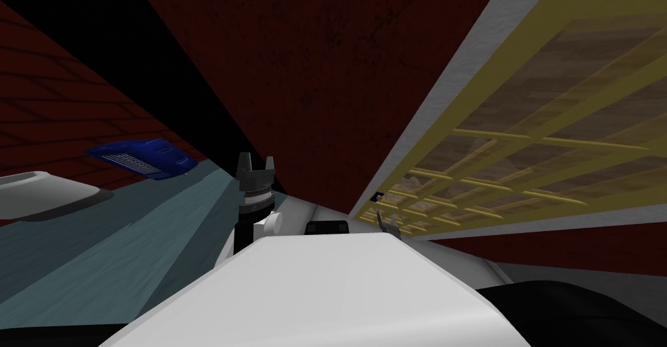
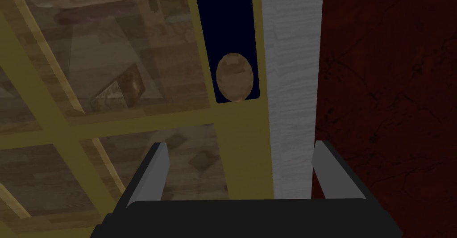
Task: Pull the door open
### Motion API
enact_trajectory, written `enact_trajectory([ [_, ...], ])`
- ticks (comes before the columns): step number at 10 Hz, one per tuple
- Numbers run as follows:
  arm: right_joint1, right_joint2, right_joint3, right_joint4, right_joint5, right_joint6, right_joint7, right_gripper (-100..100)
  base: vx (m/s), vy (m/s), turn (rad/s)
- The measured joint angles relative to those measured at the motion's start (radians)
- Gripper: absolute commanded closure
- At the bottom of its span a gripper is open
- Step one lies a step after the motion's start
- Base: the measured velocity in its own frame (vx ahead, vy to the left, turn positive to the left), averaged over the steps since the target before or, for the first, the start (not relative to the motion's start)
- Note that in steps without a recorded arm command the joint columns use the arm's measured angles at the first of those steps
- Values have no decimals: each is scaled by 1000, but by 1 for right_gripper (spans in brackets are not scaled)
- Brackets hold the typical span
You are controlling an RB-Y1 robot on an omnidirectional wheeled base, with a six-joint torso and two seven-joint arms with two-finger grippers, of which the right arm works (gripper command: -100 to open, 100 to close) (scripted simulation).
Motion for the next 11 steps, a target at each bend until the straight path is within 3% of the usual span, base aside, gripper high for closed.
enact_trajectory([
  [5,15,-3,-11,16,19,-28,90,-100,10,12,-10],
  [11,-21,-6,-28,21,14,6,92,-100,188,-53,32],
])
